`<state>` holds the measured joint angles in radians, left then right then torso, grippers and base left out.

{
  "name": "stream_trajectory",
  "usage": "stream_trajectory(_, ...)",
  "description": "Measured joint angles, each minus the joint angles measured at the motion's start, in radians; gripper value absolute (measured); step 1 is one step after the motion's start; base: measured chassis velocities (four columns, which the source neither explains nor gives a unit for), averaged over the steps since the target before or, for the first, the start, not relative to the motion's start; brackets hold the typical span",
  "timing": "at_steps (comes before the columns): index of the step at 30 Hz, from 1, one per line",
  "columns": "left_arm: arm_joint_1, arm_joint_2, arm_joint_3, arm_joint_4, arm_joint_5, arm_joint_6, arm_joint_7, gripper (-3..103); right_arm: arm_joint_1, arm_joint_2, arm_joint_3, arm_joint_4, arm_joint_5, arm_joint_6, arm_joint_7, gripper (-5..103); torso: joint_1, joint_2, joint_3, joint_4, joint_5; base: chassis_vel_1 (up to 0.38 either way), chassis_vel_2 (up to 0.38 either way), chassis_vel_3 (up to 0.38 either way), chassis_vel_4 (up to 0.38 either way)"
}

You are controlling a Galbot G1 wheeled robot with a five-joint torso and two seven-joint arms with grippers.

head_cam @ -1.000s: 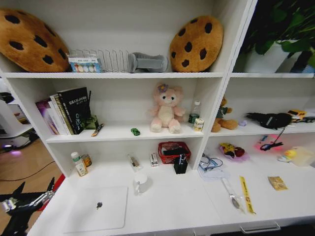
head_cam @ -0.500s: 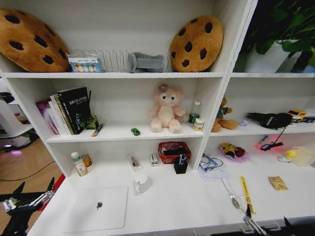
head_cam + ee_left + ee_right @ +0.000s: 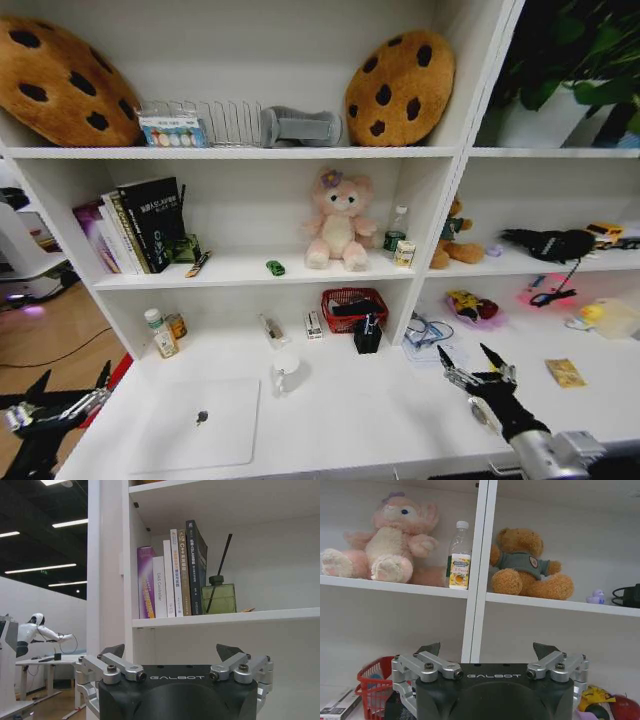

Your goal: Organize the objects on the table.

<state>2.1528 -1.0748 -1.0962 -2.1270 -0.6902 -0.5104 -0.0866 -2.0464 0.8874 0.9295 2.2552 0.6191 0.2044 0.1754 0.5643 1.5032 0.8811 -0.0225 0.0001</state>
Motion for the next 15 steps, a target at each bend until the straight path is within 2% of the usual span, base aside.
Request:
stream_trajectory(9, 0.000, 0.000, 0.000, 0.000, 0.000, 0.000, 0.000, 100, 0.022, 0.019, -0.037, -0.009, -0.036, -0.014, 0.017, 100, 0.000, 0.000, 0.000, -0.0001, -0.0002, 0.000, 0.000, 0.000, 0.000)
stream_trajectory(15, 0.000, 0.000, 0.000, 0.000, 0.000, 0.000, 0.000, 100, 0.027, 0.024, -0.044, -0.022, -0.037, -0.010, 0.020, 100, 0.000, 0.000, 0.000, 0.0000, -0.0005, -0.111, -0.104, 0.094, 0.102)
